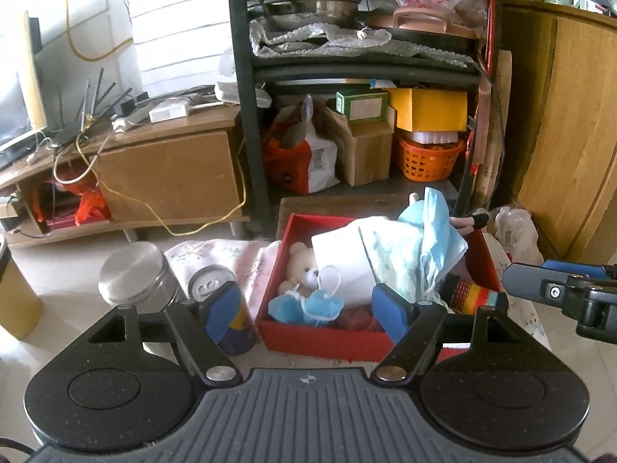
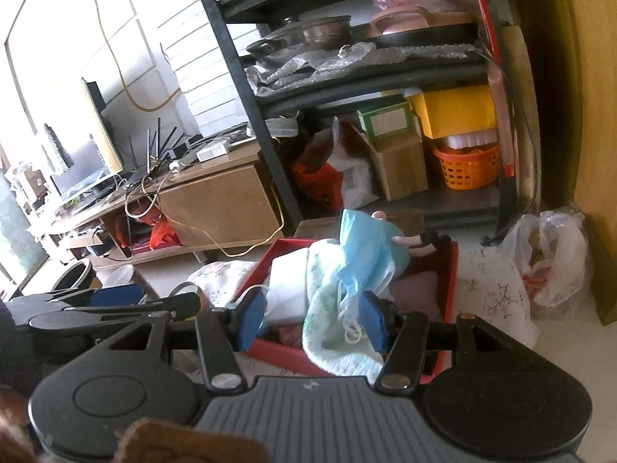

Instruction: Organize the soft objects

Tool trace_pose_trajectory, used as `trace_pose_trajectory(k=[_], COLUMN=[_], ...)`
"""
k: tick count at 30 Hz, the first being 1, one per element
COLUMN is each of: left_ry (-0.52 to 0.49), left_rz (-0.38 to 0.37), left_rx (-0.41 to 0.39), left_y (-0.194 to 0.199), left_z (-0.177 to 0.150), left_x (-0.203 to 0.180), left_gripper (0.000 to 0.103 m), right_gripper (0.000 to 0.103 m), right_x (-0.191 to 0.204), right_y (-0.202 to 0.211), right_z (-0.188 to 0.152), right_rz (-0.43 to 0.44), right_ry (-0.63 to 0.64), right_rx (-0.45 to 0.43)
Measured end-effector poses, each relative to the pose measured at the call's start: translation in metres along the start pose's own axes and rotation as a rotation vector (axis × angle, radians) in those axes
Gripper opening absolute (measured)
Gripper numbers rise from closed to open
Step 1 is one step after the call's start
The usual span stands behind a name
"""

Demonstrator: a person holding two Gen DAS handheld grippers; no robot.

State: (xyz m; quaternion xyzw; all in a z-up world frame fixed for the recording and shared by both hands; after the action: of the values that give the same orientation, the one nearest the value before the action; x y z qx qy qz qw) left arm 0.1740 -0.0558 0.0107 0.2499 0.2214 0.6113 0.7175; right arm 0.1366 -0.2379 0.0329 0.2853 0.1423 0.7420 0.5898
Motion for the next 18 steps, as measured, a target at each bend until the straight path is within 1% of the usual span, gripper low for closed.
trace_pose_trajectory(k=[2, 9, 18], left_ry=[0.0, -0.002, 0.022], left_rz=[-0.001, 0.008, 0.011], left_rx=[-0.006, -0.036, -0.038], left_y=[0.006, 0.026, 0.04], left_z=[-0.004, -0.018, -0.034], left_x=[0.001, 0.001, 0.007], left_gripper=[0.076, 0.077, 0.078], right_gripper=[0.026, 0.026, 0.026], right_x=[0.003, 0.015, 0.024], right_y=[0.005, 0.022, 0.039], right_z=[-0.004, -0.019, -0.03], right_rz=[0.003, 0.007, 0.023], right_ry=[0.003, 0.037, 0.047], right_rx=[-0.005, -0.016, -0.038])
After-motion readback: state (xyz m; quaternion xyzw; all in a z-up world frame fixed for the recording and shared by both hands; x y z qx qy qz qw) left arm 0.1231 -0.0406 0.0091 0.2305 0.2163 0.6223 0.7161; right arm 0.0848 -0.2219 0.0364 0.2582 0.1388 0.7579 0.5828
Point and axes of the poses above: each gripper's, at about its wrist camera, not at the fingertips, and y roughly against the way its jaws point, x to its left, z to its top, the point moved 9 cm from there along -y, roughly the way its jaws point, and after that the axes turned 6 degrees about y, right-handed, at the moved point
